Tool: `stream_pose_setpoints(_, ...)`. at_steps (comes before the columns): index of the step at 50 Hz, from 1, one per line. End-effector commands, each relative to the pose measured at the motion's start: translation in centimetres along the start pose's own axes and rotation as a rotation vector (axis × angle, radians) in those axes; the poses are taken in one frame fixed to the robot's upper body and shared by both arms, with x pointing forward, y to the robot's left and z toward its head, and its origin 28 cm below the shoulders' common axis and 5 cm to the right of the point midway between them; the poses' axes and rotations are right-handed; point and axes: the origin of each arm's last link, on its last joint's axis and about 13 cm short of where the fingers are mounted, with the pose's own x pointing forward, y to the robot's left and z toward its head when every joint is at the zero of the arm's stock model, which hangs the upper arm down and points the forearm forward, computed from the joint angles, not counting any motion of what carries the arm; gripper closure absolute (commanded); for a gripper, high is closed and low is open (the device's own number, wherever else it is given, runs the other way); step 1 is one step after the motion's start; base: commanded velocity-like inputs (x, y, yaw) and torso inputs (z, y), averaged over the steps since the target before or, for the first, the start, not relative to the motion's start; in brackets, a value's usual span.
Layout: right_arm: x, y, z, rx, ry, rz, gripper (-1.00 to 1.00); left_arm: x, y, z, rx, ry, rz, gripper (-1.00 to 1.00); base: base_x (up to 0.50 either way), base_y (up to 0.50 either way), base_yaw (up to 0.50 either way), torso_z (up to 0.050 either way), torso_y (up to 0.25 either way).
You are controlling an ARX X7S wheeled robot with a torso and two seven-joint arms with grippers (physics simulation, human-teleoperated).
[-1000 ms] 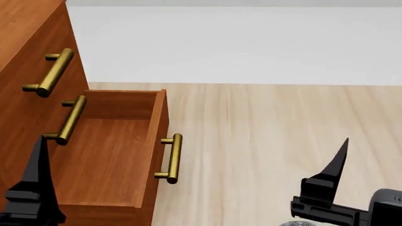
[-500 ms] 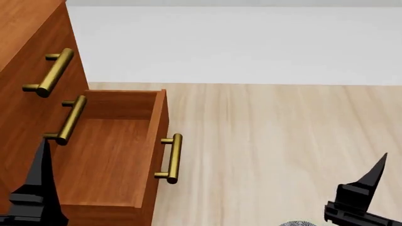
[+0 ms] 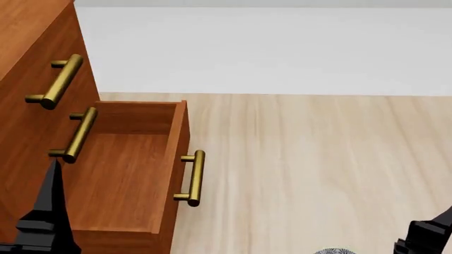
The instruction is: Put the wine bottle in the bottom drawer of the cabinet.
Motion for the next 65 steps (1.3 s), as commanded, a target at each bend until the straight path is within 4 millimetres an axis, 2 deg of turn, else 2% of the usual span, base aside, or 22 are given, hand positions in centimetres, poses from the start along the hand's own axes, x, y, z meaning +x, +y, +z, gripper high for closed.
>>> stream_pose_setpoints(1,0.1,-0.7,-0.9,-0.012,0.033,-0.035,-1.00,0.0,-0.1,0.0,0.000,0.004,0.000,-1.00,0.00,0.00,0.00,0.000,0.000)
stream_pose_setpoints(21,0.5,-1.7,-2.4,-0.011,0.089,-0.073,-1.00,0.1,-0.1,-0.2,0.000,0.007,-0.003,-1.00,0.00,0.00,0.00,0.000,0.000)
stream_pose_setpoints(37,1.8,-2.3,-3.1,-0.020,0.113,-0.093,-1.00,0.1,0.0,-0.3,-0.016,0.015,-0.007,-1.00,0.00,0.00,0.00,0.000,0.000)
stream_pose_setpoints(56,3.1,-1.9,-4.6,-0.015,0.147,-0.094,-1.00,0.2,0.0,-0.4,-0.020,0.017,-0.008,-1.00,0.00,0.00,0.00,0.000,0.000)
stream_pose_setpoints(65,3.8,-1.7,-4.6,-0.018,0.154,-0.087,-1.00,0.2,0.0,-0.5,-0.020,0.018,-0.009,-1.00,0.00,0.00,0.00,0.000,0.000)
